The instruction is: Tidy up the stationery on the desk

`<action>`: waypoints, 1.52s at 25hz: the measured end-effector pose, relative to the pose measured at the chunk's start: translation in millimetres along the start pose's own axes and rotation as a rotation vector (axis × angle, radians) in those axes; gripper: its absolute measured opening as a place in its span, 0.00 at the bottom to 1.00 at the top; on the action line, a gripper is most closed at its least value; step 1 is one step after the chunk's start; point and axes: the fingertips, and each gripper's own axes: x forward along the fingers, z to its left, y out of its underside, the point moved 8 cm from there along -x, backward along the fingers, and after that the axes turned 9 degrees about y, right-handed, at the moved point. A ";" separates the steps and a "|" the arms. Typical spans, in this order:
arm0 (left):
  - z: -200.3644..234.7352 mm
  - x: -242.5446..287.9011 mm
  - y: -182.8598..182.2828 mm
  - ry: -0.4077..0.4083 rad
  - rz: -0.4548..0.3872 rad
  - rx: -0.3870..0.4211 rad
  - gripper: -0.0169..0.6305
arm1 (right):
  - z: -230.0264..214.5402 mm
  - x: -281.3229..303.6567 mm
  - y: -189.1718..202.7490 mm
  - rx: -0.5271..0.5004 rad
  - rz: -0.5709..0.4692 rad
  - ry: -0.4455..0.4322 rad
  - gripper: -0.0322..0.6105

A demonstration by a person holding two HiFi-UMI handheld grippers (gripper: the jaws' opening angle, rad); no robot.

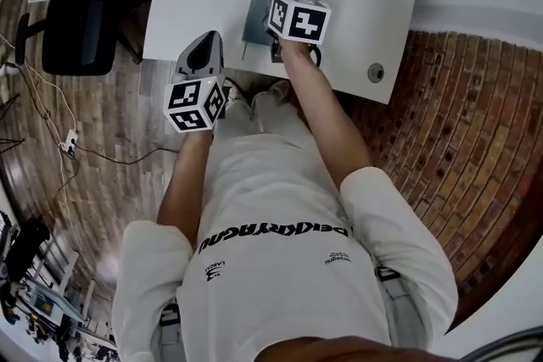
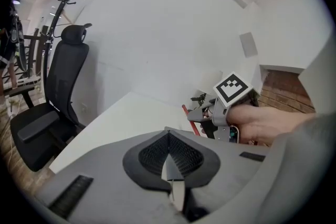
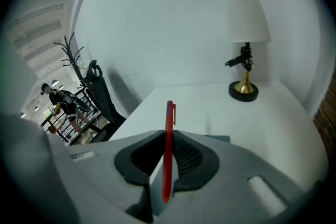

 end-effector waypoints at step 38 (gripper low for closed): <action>-84.1 72.4 56.8 0.129 0.183 0.033 0.02 | -148.9 27.7 91.9 0.257 0.150 0.156 0.12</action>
